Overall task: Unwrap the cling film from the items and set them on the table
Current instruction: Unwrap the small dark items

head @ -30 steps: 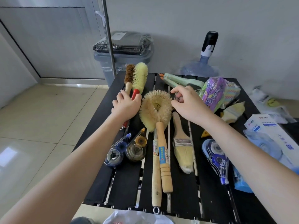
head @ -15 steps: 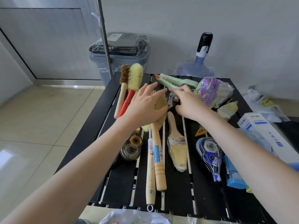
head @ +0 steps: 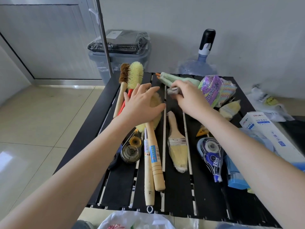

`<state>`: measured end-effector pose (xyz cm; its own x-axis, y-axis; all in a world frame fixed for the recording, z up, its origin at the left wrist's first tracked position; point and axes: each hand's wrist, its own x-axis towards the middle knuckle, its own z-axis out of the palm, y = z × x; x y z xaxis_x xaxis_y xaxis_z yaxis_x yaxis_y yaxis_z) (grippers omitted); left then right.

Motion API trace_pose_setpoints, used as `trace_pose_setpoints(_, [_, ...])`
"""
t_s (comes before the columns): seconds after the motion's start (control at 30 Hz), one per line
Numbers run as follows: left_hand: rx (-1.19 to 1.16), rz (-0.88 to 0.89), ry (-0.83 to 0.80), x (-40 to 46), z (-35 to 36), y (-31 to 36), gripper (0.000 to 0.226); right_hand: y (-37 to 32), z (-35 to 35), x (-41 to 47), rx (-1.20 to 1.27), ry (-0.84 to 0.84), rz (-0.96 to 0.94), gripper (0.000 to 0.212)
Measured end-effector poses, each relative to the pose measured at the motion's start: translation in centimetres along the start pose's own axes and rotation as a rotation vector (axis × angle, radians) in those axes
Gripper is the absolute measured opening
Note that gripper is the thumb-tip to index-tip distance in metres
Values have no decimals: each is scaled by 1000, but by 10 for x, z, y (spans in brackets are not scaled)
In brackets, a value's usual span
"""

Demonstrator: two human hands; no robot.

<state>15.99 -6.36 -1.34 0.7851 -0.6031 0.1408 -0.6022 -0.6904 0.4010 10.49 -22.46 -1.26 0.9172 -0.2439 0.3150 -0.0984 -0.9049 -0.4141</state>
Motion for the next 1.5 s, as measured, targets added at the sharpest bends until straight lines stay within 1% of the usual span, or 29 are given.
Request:
trace_pose_setpoints(0.1, [-75,22,84,-11,-11,6,59,-11,-25,-14,195,43,71,27])
trace_pose_setpoints(0.2, [-216,118,152,-31,-28,20,57,-28,-56,-38,507,32,187,27])
trace_pose_setpoints(0.23, [-273,150,155,-40,-35,26,58,-35,-66,-47,628,36,219,26])
trace_pose_setpoints(0.3, [-372,192,111,-59,-45,38,63,-47,-82,-68,824,50,260,22])
trace_pose_setpoints(0.37, [-452,216,55,-81,-51,49,69,-57,-93,-88,937,55,268,19])
trace_pose_setpoints(0.4, [-487,223,55,-91,-53,54,71,-61,-96,-98,971,57,267,20])
trace_pose_setpoints(0.47, [-542,247,149,-113,-54,62,63,-69,-103,-119,998,59,253,24])
trace_pose_setpoints(0.57, [-586,322,361,-144,-59,71,32,-80,-111,-151,1020,51,260,32])
trace_pose_setpoints(0.63, [-632,369,423,-163,-61,77,13,-85,-113,-171,1064,49,299,36])
trace_pose_setpoints(0.67, [-673,372,432,-173,-62,80,8,-88,-114,-182,1082,52,310,37])
trace_pose_setpoints(0.77, [-866,349,420,-201,-62,86,10,-89,-117,-210,1116,55,350,41])
trace_pose_setpoints(0.83, [-1004,342,360,-216,-62,89,11,-90,-119,-227,1191,36,378,43])
trace_pose_setpoints(0.9, [-1058,327,300,-229,-61,91,9,-91,-119,-242,1263,-10,389,43])
trace_pose_setpoints(1.0, [-1045,266,263,-245,-55,91,9,-94,-115,-261,1385,-73,426,38])
trace_pose_setpoints(1.1, [-948,231,198,-259,-46,89,11,-96,-108,-277,1495,-125,504,35])
trace_pose_setpoints(1.13, [-914,222,168,-263,-42,88,15,-97,-105,-282,1539,-139,522,39])
trace_pose_setpoints(1.2, [-845,193,130,-270,-35,87,26,-98,-99,-290,1605,-158,515,55])
trace_pose_setpoints(1.23, [-818,169,125,-274,-31,87,32,-98,-97,-294,1602,-162,494,56])
trace_pose_setpoints(1.3, [-765,113,136,-281,-25,86,36,-98,-92,-300,1535,-155,452,47])
trace_pose_setpoints(1.4, [-672,68,121,-291,-24,82,28,-96,-84,-307,1469,-110,473,40])
trace_pose_setpoints(1.5, [-582,82,70,-295,-24,79,21,-92,-79,-311,1364,-86,534,35])
